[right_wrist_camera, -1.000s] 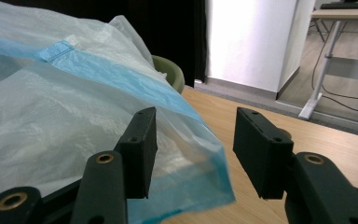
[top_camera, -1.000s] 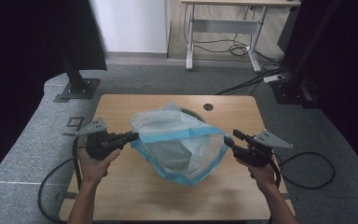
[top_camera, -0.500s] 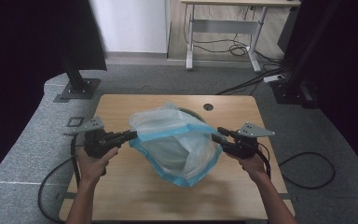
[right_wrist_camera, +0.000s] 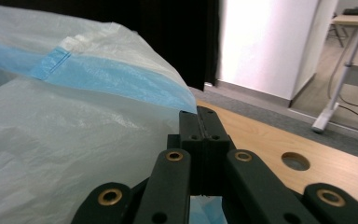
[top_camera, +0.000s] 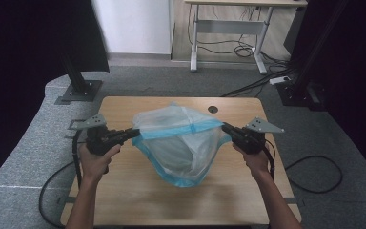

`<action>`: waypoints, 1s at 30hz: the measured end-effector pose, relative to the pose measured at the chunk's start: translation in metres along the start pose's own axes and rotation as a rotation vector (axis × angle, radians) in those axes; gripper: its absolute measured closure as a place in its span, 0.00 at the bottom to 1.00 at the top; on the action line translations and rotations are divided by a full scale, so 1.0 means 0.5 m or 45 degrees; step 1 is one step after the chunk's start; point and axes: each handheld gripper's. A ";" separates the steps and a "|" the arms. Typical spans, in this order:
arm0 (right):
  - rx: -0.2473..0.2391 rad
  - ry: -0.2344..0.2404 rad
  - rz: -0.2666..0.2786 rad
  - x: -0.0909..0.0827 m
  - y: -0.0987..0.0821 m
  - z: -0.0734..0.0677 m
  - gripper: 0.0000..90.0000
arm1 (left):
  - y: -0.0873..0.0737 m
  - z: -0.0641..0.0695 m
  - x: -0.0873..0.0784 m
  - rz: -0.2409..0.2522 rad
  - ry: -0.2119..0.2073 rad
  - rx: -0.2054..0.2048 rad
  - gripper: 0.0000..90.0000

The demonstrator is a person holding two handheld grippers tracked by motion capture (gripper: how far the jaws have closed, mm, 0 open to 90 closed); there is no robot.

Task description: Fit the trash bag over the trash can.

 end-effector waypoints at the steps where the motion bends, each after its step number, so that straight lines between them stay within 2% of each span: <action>1: 0.002 -0.013 -0.002 0.005 0.006 0.003 0.99 | 0.003 -0.006 0.004 -0.004 0.007 -0.007 0.99; 7: 0.062 -0.066 -0.038 0.051 0.030 0.031 0.99 | 0.013 -0.047 0.042 -0.053 0.055 -0.063 0.99; 9: 0.084 -0.079 -0.056 0.069 0.032 0.042 0.99 | 0.015 -0.060 0.058 -0.065 0.056 -0.086 0.99; 16: 0.172 -0.116 -0.111 0.113 0.015 0.083 0.99 | 0.002 -0.097 0.107 -0.125 0.081 -0.161 0.99; 19: 0.224 -0.087 -0.102 0.119 0.008 0.090 0.99 | -0.001 -0.100 0.112 -0.120 0.064 -0.181 0.99; 25: 0.225 -0.076 -0.114 0.123 -0.004 0.092 0.98 | -0.007 -0.103 0.116 -0.134 0.065 -0.193 0.97; 30: 0.260 -0.056 -0.130 0.128 -0.022 0.096 0.98 | -0.020 -0.111 0.129 -0.163 0.069 -0.225 0.97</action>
Point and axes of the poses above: each handheld gripper's, and its own axes: x roughly forward along the jaws, y roughly out of its top, z roughly to its right, and after that the axes turned 13 degrees about y, right-handed
